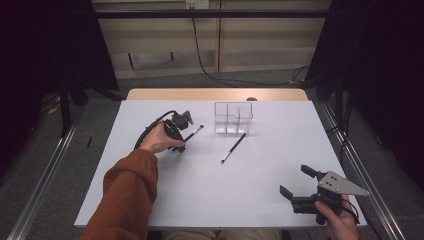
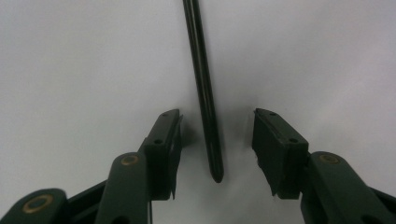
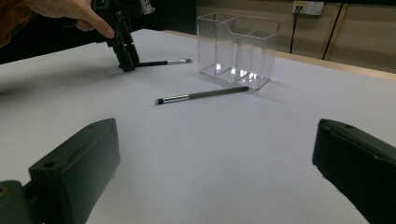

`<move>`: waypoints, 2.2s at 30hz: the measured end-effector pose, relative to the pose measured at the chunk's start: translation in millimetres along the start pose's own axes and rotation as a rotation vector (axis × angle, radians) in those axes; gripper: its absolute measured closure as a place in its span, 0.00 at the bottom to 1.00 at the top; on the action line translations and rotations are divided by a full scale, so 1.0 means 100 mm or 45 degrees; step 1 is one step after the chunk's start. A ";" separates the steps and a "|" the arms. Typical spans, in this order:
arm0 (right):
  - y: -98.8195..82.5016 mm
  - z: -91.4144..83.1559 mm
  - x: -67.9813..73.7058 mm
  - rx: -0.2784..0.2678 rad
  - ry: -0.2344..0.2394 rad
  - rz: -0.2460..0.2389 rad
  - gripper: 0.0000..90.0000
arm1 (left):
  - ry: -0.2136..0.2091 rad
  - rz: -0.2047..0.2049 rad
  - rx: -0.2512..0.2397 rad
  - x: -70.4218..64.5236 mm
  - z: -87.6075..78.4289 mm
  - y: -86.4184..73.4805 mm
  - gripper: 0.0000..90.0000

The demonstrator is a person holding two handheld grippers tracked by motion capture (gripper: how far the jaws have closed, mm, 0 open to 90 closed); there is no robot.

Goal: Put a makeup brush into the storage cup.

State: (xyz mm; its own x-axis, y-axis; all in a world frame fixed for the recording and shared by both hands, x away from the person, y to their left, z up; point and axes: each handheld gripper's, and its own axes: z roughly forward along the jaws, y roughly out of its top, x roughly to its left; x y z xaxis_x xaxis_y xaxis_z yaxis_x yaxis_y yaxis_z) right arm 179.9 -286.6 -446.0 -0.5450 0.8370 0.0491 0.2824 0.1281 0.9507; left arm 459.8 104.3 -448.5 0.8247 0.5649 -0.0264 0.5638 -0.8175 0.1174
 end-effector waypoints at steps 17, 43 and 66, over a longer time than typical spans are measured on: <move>-0.01 0.02 0.01 0.020 0.009 -0.013 0.00 | -0.007 -0.068 0.063 0.04 0.02 0.09 0.84; -0.01 0.02 0.01 0.022 0.017 -0.006 0.00 | -0.096 -0.153 -0.084 0.13 -0.01 -0.08 0.94; -0.01 0.02 0.01 0.017 0.014 -0.004 0.00 | -0.076 -0.239 -0.416 0.21 -0.19 -0.36 0.94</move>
State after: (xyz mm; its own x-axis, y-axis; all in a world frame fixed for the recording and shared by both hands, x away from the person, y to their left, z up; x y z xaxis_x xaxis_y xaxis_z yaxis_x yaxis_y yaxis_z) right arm 180.5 -285.4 -447.4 -0.5549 0.8305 0.0495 0.2909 0.1380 0.9467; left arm 456.2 147.4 -434.2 0.7150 0.6861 -0.1340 0.6692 -0.6161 0.4154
